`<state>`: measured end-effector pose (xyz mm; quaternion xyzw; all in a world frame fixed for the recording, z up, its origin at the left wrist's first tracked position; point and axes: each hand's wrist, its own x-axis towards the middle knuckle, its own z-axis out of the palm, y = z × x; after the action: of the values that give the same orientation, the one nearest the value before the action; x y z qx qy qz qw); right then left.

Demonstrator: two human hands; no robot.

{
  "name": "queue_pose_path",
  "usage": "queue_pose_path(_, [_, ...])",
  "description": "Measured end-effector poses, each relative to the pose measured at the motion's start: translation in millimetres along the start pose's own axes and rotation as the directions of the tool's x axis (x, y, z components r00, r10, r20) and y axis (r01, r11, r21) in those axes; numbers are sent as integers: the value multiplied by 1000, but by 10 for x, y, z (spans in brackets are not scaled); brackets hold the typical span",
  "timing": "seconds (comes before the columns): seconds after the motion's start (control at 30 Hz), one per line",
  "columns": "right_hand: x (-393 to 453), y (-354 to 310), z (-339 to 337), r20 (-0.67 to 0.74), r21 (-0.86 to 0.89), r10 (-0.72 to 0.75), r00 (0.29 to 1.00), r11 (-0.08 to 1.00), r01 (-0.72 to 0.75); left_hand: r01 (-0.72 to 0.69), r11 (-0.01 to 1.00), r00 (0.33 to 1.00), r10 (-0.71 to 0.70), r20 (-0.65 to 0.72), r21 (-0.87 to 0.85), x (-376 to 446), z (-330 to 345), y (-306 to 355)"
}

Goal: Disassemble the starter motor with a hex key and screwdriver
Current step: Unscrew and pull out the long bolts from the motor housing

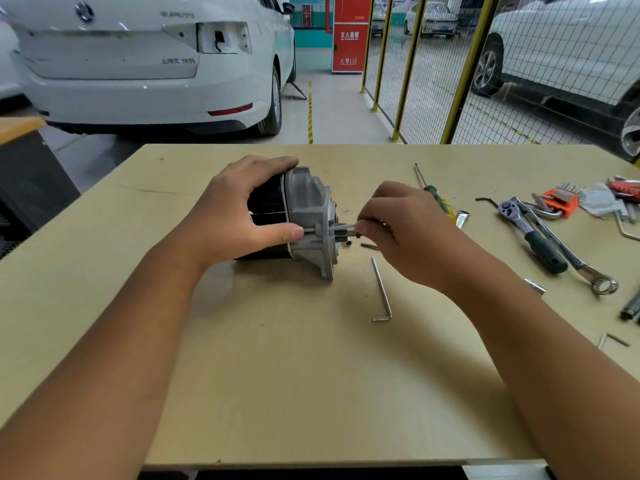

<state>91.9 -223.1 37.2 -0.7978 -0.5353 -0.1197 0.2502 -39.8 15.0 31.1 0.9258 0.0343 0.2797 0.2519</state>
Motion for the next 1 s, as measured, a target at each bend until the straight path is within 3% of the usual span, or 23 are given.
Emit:
queue_pose_path(0.13, [-19, -35, -5, -63, -168, 14, 998, 985, -25, 10, 1000, 999, -9, -33, 14, -5, -7, -22])
queue_pose_path(0.23, [-17, -49, 3, -93, -155, 27, 995, 987, -41, 31, 999, 998, -31, -46, -16, -2, -12, -63])
queue_pose_path(0.47, [-15, -12, 15, -56, 61, 22, 998, 998, -18, 43, 999, 998, -44, -46, -17, -11, 22, -26])
queue_pose_path(0.67, [3, -7, 25, -20, 27, 33, 999, 999, -32, 52, 998, 997, -52, -50, 17, -10, 32, -32])
queue_pose_path(0.87, [-9, -40, -1, -144, -116, 31, 989, 992, -48, 56, 998, 997, -55, -45, 26, -5, 29, -24])
queue_pose_path(1.0, [-8, -60, 14, -176, -103, 35, 984, 993, -54, 57, 998, 998, -56, -41, 24, -10, 21, -6])
